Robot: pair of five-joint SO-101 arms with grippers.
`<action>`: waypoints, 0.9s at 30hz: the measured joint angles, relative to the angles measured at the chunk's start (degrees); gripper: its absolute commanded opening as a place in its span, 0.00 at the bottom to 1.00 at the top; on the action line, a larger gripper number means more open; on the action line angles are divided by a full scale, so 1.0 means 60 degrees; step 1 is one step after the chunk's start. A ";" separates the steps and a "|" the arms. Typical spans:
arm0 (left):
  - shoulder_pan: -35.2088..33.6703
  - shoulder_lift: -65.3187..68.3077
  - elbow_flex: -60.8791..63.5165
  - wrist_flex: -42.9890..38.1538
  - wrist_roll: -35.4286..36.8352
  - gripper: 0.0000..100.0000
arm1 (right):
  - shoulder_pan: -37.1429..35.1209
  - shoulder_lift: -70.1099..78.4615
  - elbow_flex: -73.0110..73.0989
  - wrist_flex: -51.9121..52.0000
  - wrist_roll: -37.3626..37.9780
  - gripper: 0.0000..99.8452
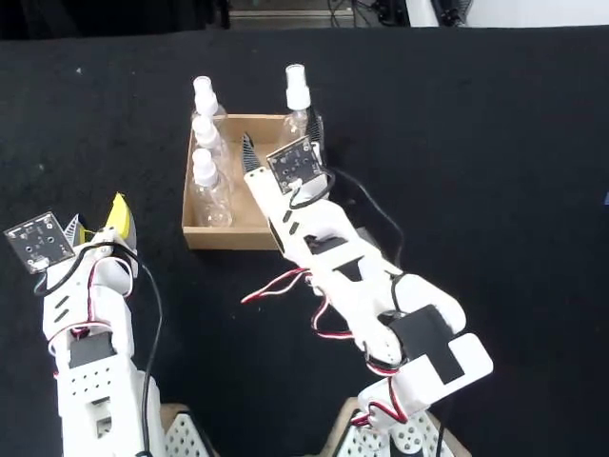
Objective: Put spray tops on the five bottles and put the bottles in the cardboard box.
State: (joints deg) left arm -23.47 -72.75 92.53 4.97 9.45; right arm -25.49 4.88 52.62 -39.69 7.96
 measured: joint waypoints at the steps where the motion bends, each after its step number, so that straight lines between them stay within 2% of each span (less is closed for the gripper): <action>1: 0.0000 0.0000 0.0000 0.0000 0.0000 0.22 | -0.0029 0.0000 0.0000 0.0000 0.0000 0.35; 27: 0.0000 0.0000 0.0000 0.0000 0.0000 0.22 | -0.0088 -0.0410 0.0366 0.0015 0.0264 0.35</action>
State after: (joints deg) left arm -23.47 -72.75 92.53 4.97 9.45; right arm -26.02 2.42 54.81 -39.60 9.54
